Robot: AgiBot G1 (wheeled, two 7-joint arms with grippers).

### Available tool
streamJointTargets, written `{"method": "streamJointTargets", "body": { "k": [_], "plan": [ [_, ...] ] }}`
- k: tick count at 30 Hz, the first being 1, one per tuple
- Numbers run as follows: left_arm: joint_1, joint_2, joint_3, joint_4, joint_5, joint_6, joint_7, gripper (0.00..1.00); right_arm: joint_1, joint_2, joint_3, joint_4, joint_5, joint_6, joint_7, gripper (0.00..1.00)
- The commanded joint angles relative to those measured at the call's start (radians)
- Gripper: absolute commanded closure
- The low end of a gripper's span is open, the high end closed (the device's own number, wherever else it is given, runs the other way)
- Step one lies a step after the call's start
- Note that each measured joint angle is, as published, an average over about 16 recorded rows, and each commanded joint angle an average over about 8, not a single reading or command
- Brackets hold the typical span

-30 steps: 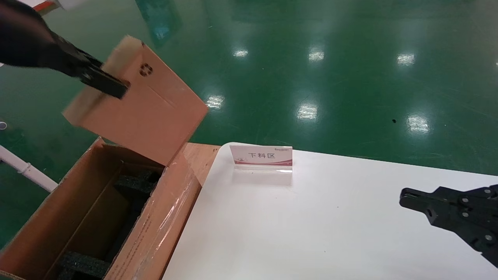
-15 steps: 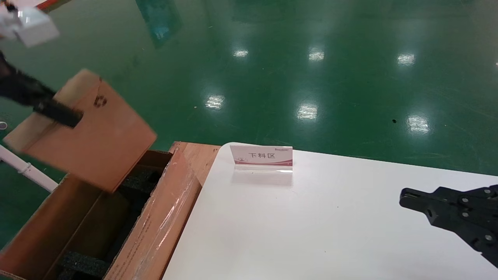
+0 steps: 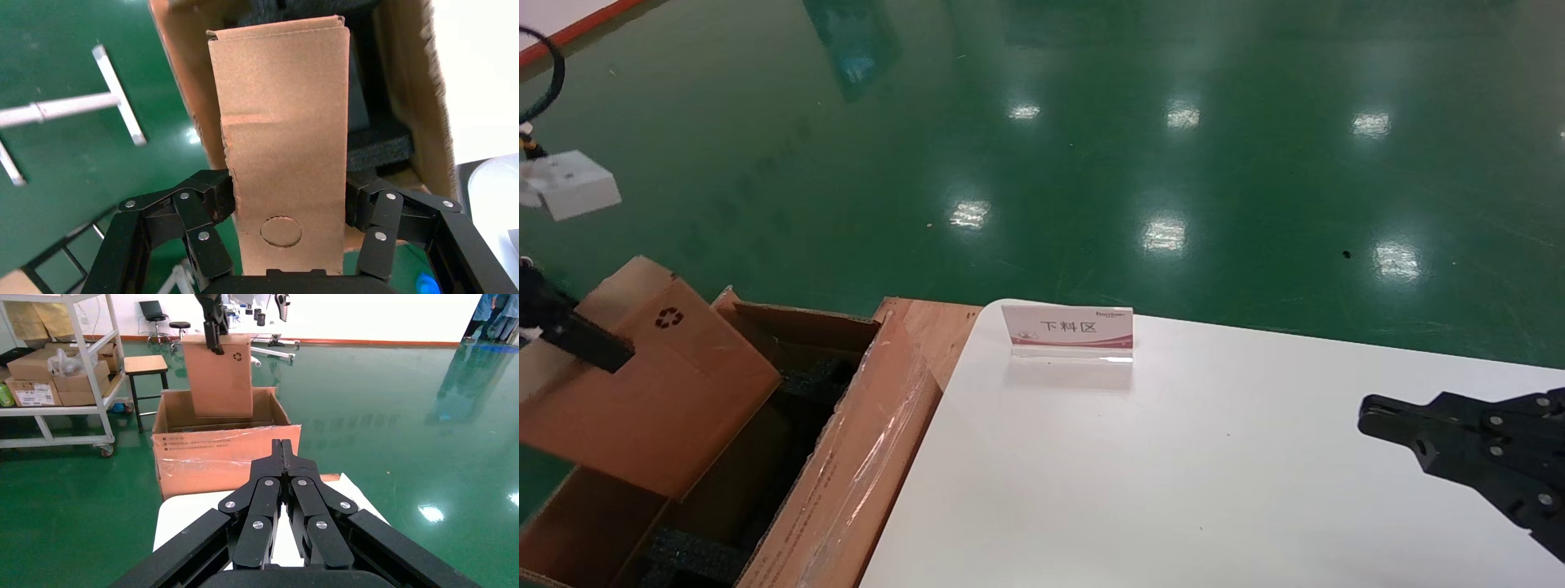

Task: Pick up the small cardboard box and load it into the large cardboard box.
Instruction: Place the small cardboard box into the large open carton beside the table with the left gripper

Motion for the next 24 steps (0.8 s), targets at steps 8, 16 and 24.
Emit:
{"method": "streamJointTargets", "body": {
  "k": [8, 16, 24],
  "plan": [
    [0.028, -0.044, 0.041, -0.001, 0.01, -0.033, -0.02, 1.0, 0.0, 0.0, -0.001, 0.0, 0.0, 0.0, 0.0, 0.0],
    [0.079, -0.072, 0.049, -0.001, 0.016, -0.089, -0.037, 1.0, 0.0, 0.0, -0.001, 0.0, 0.001, 0.0, 0.0, 0.0],
    [0.156, -0.078, 0.058, 0.044, 0.014, -0.159, -0.022, 1.0, 0.0, 0.001, -0.001, 0.0, 0.001, 0.001, -0.001, 0.0]
  ]
}}
